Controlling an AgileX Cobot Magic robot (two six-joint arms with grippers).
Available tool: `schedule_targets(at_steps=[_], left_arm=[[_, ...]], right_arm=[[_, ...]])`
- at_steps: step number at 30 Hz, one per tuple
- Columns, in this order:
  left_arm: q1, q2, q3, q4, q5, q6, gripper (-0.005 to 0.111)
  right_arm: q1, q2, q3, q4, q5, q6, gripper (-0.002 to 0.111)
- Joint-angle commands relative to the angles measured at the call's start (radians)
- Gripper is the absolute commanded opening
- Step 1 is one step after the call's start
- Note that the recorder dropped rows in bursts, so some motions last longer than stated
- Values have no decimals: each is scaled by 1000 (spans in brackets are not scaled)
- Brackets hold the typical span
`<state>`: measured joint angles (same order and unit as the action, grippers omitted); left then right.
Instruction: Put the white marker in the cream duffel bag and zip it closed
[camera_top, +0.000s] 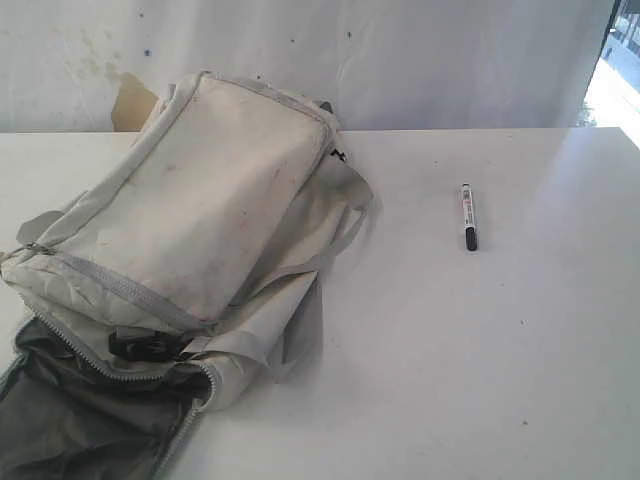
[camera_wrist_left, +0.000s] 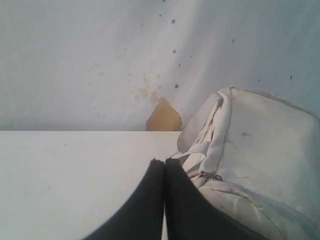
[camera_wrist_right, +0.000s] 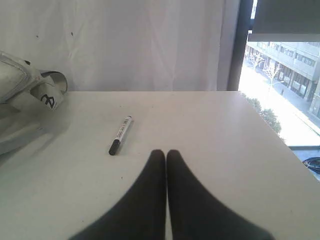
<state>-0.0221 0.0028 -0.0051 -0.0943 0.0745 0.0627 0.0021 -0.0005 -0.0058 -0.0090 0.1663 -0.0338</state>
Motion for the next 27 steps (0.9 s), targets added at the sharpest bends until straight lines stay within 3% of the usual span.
schedule_targets(at_steps=[1, 27], left_arm=[[-1, -3, 5, -1, -2, -4, 0], [-1, -3, -27, -1, -39, -7, 0]], right_arm=[[-2, 1, 6, 0, -9, 3, 0], [-2, 1, 6, 0, -11, 3, 0]])
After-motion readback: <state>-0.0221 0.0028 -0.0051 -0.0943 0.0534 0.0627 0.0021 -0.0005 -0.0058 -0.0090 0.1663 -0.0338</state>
